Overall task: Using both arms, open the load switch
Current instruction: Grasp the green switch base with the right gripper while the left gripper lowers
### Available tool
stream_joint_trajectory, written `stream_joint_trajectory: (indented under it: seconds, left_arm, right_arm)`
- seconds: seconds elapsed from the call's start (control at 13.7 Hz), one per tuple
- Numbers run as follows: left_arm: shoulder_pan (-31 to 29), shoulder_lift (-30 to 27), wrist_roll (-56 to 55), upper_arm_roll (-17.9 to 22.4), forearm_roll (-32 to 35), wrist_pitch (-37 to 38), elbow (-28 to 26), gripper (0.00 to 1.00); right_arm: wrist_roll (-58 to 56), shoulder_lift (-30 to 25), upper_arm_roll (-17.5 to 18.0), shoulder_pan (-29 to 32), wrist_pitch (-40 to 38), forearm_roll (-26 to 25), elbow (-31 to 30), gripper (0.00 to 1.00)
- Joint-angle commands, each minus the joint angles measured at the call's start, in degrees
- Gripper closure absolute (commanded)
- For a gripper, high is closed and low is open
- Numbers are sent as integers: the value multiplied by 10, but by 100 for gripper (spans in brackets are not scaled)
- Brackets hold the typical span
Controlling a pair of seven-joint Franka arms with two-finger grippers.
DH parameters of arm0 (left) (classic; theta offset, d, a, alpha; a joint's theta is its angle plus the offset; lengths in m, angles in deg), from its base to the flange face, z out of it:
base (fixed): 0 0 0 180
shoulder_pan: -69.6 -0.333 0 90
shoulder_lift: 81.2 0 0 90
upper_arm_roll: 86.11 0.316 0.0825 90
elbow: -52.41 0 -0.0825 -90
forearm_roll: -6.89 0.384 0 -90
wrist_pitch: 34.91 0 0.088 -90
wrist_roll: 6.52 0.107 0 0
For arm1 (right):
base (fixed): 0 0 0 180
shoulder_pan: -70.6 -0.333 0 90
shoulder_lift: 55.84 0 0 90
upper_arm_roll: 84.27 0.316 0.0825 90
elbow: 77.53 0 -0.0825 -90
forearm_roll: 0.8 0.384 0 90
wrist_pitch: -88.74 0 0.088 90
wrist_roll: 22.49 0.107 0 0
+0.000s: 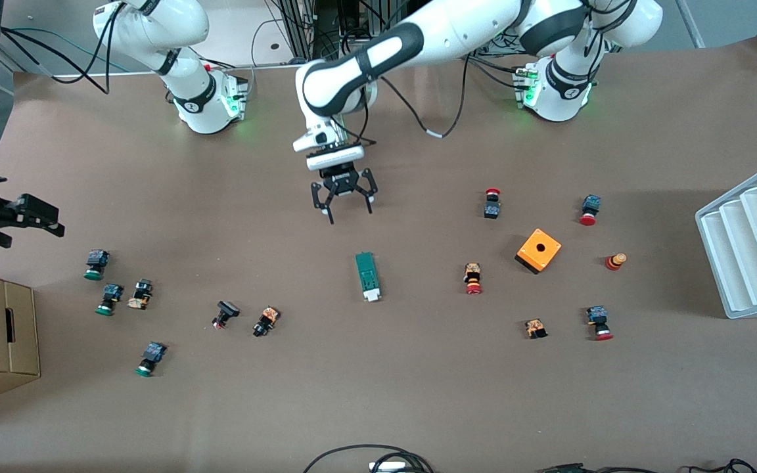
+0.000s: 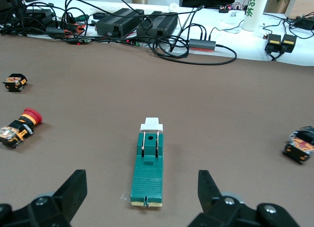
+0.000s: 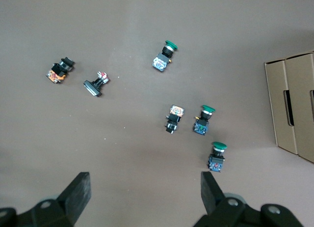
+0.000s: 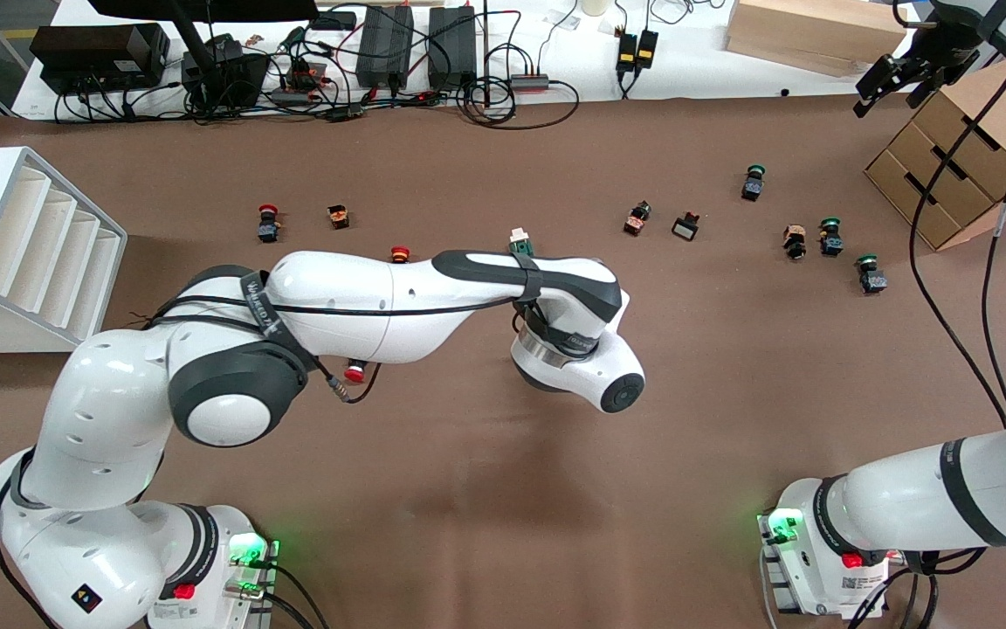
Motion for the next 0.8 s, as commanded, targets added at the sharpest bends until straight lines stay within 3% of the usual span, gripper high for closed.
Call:
stream_joint_trajectory:
  seconds: [0.0, 0.29, 0.73]
  left_arm:
    - [7, 34, -27, 5, 40, 5, 19, 0]
    - [8, 86, -38, 10, 88, 5, 57, 0]
    - [25, 123, -79, 43, 150, 20, 77, 0]
  right_arm:
    - [4, 44, 13, -4, -9, 32, 42, 0]
    - [165, 97, 77, -18, -15, 23, 94, 0]
    - [499, 169, 78, -118, -24, 9, 138, 0]
